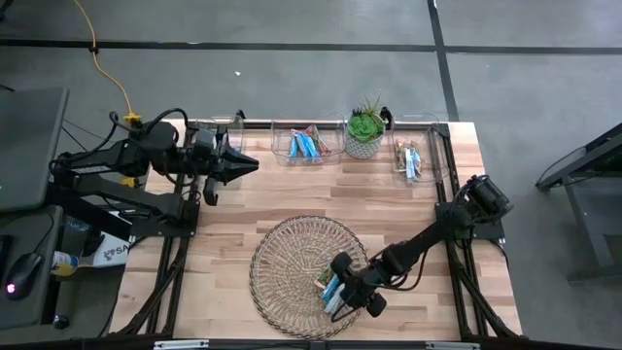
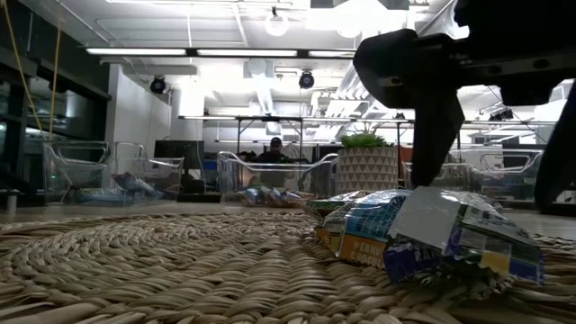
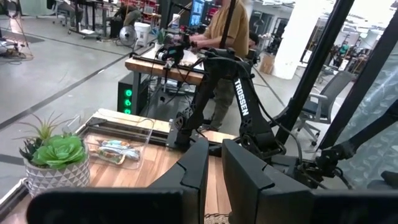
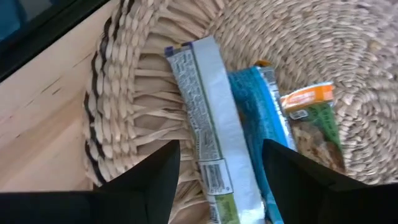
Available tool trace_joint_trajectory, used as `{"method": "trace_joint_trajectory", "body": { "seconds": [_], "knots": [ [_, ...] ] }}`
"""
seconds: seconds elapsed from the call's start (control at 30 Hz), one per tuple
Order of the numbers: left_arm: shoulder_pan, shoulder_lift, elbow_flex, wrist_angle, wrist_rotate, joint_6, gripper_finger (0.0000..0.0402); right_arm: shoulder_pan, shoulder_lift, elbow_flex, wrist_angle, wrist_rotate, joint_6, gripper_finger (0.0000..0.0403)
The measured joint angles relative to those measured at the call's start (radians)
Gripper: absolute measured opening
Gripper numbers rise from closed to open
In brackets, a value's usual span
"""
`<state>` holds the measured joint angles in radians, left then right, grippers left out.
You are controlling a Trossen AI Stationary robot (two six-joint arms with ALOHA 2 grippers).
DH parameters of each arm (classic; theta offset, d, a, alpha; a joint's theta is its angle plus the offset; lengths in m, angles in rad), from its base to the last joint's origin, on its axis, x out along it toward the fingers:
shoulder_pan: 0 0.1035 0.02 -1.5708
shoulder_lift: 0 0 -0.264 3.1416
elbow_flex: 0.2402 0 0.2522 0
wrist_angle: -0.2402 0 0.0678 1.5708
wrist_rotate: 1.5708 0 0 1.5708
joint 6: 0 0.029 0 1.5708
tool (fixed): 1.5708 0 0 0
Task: Pick and place Granola Bars by type
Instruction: Put the blue granola bar into the left transparent bin
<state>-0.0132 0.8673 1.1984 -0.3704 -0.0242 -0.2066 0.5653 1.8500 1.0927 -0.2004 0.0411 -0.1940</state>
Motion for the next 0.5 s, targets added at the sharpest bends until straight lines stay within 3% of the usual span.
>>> {"method": "trace_joint_trajectory", "body": {
  "seconds": [0.5],
  "knots": [
    [0.000,-0.001,0.000,0.001,0.000,-0.005,0.0046,-0.002,0.053,0.000,0.020,-0.028,0.002,0.0206]
  ]
}}
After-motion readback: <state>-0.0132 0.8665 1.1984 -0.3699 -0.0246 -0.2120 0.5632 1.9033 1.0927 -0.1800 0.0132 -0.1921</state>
